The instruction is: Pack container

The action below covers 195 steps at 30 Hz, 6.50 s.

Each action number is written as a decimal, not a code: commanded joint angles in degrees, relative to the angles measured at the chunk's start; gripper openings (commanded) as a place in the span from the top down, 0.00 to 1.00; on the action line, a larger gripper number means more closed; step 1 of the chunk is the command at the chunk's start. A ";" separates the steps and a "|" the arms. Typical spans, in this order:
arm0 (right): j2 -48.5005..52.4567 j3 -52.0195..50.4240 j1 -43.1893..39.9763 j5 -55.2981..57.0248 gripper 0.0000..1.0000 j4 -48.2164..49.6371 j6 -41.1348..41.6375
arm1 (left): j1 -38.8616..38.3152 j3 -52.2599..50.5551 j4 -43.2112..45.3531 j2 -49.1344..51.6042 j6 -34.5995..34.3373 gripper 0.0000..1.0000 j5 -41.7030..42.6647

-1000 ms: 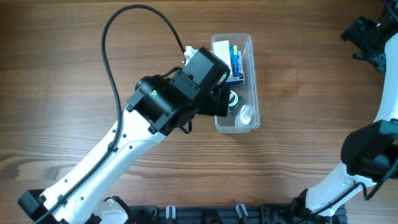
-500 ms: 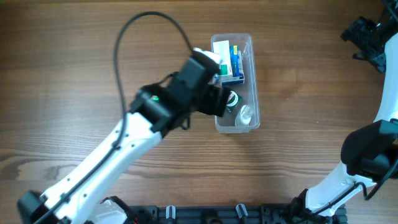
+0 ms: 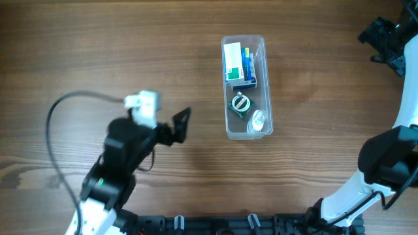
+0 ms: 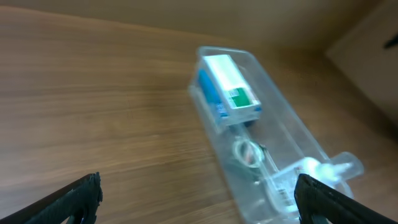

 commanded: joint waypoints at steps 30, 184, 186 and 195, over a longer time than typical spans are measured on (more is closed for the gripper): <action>0.66 0.15 0.09 -0.07 0.00 0.17 0.63 | 18.78 -22.40 8.37 -43.32 0.57 0.00 2.25; -111.27 -113.44 18.73 -18.86 0.00 69.09 -18.75 | 18.75 -26.40 1.60 -43.28 0.72 0.00 2.45; -111.27 -113.44 18.73 -18.86 0.00 69.09 -18.73 | 18.75 -26.40 1.60 -43.28 0.72 0.00 2.45; -111.27 -113.44 18.73 -18.86 0.00 69.09 -18.73 | 18.75 -26.40 1.62 -43.28 0.72 0.00 2.45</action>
